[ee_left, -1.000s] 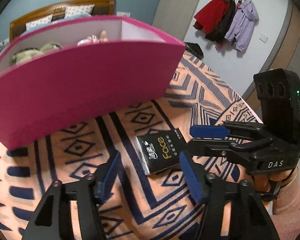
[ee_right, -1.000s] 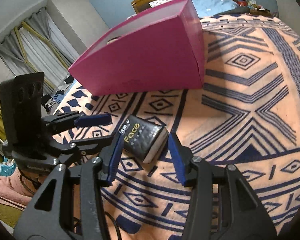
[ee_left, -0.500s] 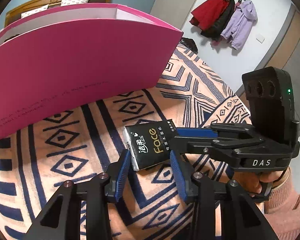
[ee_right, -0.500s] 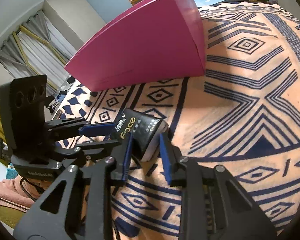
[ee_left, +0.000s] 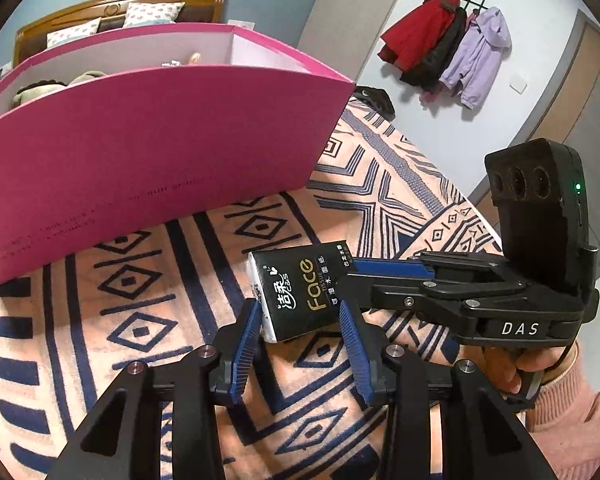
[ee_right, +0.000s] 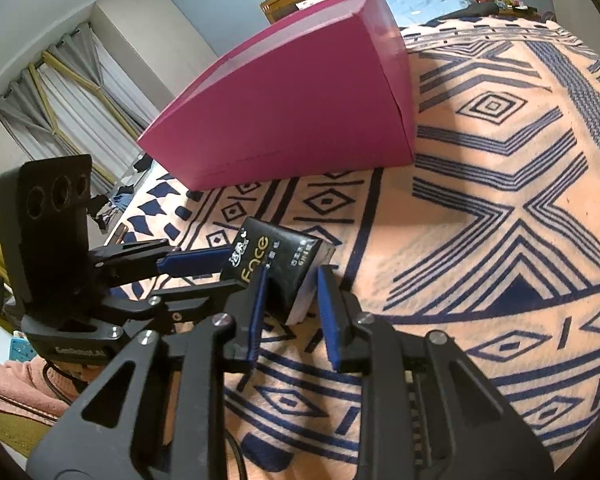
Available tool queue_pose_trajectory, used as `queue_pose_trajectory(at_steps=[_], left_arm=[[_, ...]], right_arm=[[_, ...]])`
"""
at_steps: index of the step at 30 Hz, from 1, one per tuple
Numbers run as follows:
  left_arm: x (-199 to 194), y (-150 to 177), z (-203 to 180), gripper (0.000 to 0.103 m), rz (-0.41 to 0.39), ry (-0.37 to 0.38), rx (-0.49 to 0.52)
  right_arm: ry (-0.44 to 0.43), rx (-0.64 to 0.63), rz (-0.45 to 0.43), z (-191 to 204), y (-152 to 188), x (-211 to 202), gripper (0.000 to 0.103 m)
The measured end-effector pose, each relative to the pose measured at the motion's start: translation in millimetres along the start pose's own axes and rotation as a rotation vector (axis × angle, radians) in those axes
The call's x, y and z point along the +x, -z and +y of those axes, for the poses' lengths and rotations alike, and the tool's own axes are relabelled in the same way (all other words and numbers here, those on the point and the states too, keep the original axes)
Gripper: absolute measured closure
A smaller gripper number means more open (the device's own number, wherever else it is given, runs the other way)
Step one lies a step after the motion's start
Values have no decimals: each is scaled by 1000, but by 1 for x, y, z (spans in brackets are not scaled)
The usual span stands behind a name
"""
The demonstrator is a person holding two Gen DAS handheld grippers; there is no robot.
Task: Organize objects
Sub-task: 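Close both grippers on the black Face tissue pack and lift it, then carry the black Face pack over the magenta box rim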
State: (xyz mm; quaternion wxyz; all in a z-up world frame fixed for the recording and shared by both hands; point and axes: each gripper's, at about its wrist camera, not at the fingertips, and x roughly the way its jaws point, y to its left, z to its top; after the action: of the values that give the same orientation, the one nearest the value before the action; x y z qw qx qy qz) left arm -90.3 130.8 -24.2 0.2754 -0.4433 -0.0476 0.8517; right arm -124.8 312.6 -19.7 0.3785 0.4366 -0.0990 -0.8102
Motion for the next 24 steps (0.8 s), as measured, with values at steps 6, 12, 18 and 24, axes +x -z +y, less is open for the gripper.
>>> queue_pose_trajectory(at_steps=[6, 12, 18, 24], left_arm=[[-5, -3, -5, 62, -15, -6, 10], [-13, -5, -10, 62, -37, -15, 26], [-18, -6, -12, 62, -49, -19, 34], [-23, -9, -14, 62, -62, -23, 40]], right_arm=[[-1, -11, -21, 6, -4, -7, 75], [3, -30, -46, 13, -7, -15, 75], [6, -43, -64, 19, -10, -21, 75], [4, -52, -75, 22, -12, -25, 75]])
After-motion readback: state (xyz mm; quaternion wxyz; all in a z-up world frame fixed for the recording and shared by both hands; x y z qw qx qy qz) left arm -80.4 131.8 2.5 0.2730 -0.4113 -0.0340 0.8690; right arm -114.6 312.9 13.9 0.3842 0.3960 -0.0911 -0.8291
